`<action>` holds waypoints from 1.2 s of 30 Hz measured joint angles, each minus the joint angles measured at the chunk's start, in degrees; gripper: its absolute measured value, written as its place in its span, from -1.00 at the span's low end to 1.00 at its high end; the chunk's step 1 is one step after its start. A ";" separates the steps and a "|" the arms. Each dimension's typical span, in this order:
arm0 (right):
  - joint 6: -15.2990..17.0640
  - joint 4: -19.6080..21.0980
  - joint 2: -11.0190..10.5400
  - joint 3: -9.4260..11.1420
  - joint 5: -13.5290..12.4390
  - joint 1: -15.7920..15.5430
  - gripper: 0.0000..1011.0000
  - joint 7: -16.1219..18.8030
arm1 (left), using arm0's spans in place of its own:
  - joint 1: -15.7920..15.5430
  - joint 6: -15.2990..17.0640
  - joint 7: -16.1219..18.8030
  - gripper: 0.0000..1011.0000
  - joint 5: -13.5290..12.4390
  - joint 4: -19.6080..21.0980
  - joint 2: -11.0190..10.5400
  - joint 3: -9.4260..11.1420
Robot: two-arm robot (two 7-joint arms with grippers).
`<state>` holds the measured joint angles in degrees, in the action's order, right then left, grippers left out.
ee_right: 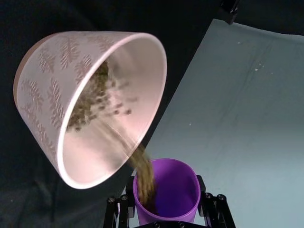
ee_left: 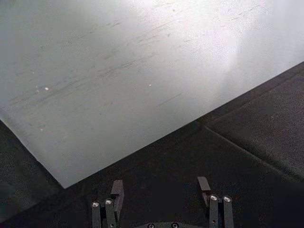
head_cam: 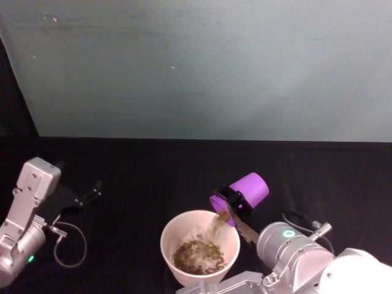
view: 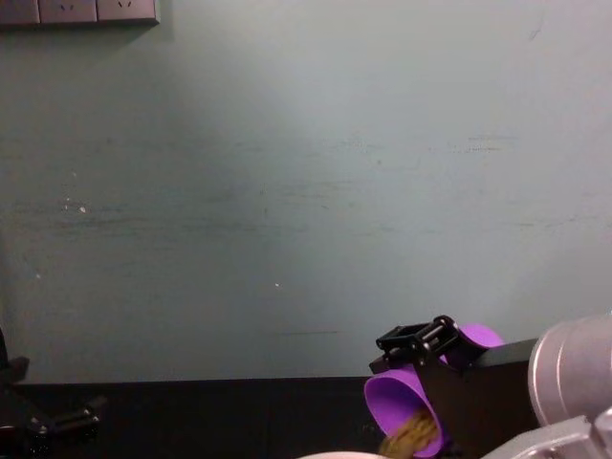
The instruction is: Pick up the cup and pour the mung beans from the cup into the bowl.
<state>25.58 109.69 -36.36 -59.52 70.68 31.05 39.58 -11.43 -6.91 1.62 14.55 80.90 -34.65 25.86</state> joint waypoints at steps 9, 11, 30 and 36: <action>-0.57 0.45 -0.10 -0.51 4.18 -0.05 0.43 1.02 | 0.00 0.00 0.00 0.99 0.00 0.00 0.00 0.00; -0.71 0.51 -0.14 -0.64 4.95 -0.04 0.43 1.14 | 0.00 0.00 0.00 0.98 0.00 0.00 0.00 0.00; -1.11 2.27 -0.90 2.17 6.80 -2.38 0.43 0.01 | 0.00 0.00 0.00 0.99 0.00 0.00 0.00 0.00; -1.88 3.74 -2.32 13.70 -11.50 -9.04 0.43 -8.37 | 0.00 0.00 0.00 0.98 0.00 0.00 0.00 0.00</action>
<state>23.71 113.43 -38.68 -45.82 59.18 22.01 31.21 -11.43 -6.91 1.62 14.55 80.90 -34.65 25.86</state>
